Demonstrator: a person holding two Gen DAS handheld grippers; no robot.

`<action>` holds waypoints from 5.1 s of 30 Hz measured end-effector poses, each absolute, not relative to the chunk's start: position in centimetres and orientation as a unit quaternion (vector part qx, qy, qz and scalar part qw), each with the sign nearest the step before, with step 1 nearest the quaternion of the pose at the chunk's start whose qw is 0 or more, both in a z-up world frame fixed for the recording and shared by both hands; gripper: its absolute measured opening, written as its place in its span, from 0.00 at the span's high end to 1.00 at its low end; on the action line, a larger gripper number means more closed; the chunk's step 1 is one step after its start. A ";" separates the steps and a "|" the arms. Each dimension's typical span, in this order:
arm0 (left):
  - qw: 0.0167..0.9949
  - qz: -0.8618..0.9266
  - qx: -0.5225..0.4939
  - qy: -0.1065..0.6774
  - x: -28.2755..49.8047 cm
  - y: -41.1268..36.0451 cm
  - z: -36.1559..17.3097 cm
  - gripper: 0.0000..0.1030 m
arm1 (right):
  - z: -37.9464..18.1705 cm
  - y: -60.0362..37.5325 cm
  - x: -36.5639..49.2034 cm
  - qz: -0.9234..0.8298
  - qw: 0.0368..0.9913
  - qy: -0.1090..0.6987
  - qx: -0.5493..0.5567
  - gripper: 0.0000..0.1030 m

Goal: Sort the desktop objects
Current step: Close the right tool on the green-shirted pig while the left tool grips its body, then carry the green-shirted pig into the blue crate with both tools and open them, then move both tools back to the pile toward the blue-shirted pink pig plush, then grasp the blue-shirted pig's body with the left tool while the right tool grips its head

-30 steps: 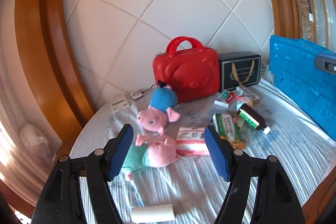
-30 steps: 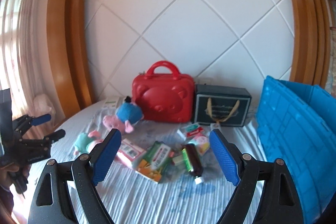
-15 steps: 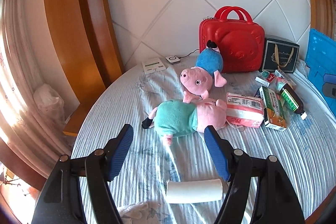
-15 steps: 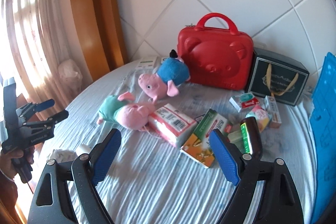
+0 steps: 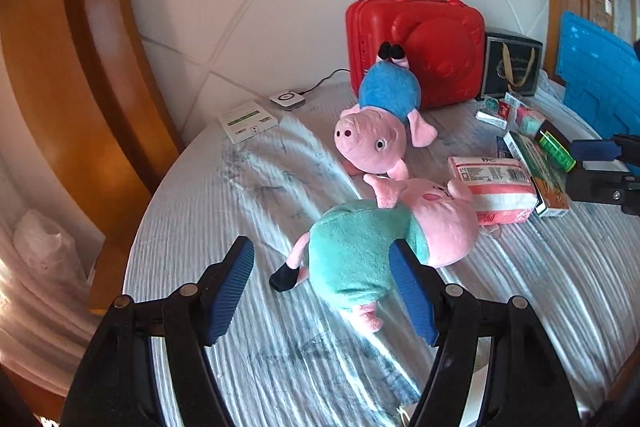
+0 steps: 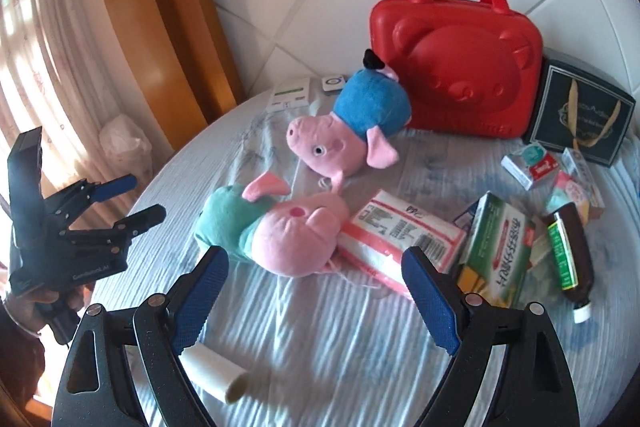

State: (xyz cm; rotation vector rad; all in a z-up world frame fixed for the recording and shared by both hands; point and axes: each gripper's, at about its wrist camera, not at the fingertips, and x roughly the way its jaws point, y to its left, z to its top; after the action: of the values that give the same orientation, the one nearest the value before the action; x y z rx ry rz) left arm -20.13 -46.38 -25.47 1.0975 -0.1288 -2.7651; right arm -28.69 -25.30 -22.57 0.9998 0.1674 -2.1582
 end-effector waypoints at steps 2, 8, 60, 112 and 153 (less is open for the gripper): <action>0.063 -0.923 0.377 -0.054 -21.2 -46.8 -26.6 0.33 | -23.7 -26.8 -29.0 -0.834 0.372 0.080 0.399 0.13; 0.013 -0.915 0.403 -0.034 -23.2 -48.7 -29.7 0.33 | -26.7 -30.0 -30.9 -0.818 0.370 0.088 0.432 0.13; -0.142 -0.957 0.248 -0.060 -21.8 -37.9 -16.7 0.46 | -14.4 -22.4 -25.9 -0.905 0.292 0.077 0.299 0.39; -0.087 -0.979 0.156 -0.094 -33.4 5.5 -1.6 0.25 | 1.4 29.9 -27.5 -0.996 0.013 -0.045 0.081 0.10; 0.234 -0.912 0.333 0.060 -30.2 -41.2 -20.9 0.25 | -12.2 -21.2 -39.6 -0.884 0.397 0.110 0.218 0.05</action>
State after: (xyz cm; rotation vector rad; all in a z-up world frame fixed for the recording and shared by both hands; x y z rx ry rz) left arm -30.19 -41.17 -20.85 0.9132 0.1643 -2.5034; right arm -39.55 -21.22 -12.22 0.5527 0.2793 -2.2403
